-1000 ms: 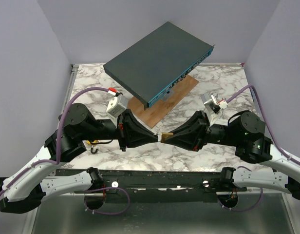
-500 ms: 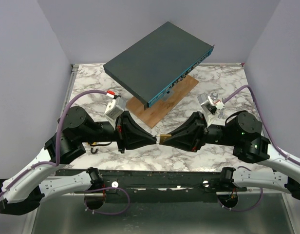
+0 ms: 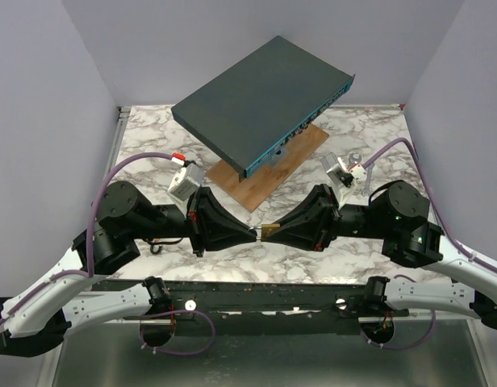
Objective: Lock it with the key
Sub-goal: Lock the lock.
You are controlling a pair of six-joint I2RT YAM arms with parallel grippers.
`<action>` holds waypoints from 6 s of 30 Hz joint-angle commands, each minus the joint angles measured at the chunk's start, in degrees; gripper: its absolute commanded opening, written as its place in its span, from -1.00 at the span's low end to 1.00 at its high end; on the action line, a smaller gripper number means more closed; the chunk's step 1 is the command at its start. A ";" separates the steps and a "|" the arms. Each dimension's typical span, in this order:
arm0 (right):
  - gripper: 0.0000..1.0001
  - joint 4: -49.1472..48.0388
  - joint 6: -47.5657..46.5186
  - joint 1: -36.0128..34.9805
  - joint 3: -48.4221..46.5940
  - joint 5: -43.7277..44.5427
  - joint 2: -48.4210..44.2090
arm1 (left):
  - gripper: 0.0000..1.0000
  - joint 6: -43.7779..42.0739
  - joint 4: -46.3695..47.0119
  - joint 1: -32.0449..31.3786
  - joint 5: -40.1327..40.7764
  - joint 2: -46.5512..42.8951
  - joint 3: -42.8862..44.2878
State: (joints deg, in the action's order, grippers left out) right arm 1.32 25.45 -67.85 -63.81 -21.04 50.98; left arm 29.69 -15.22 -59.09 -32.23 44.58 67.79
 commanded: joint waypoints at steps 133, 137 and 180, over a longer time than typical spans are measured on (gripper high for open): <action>-0.98 -1.41 0.29 -4.61 -2.02 3.30 6.66 | -1.00 0.75 -9.72 -5.63 13.11 7.45 2.11; -0.98 -1.43 0.16 -5.35 -1.78 4.44 7.32 | -1.00 1.36 -10.41 -6.37 15.83 7.95 1.91; -0.98 7.47 -2.56 -7.11 -4.22 13.98 -1.06 | -0.31 -7.44 -22.83 -8.08 21.86 2.20 13.90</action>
State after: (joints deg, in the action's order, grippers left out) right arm 8.80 23.51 -74.46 -66.15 -8.16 50.50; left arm 24.08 -36.12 -66.89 -12.16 48.16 80.05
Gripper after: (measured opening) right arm 0.134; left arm 0.345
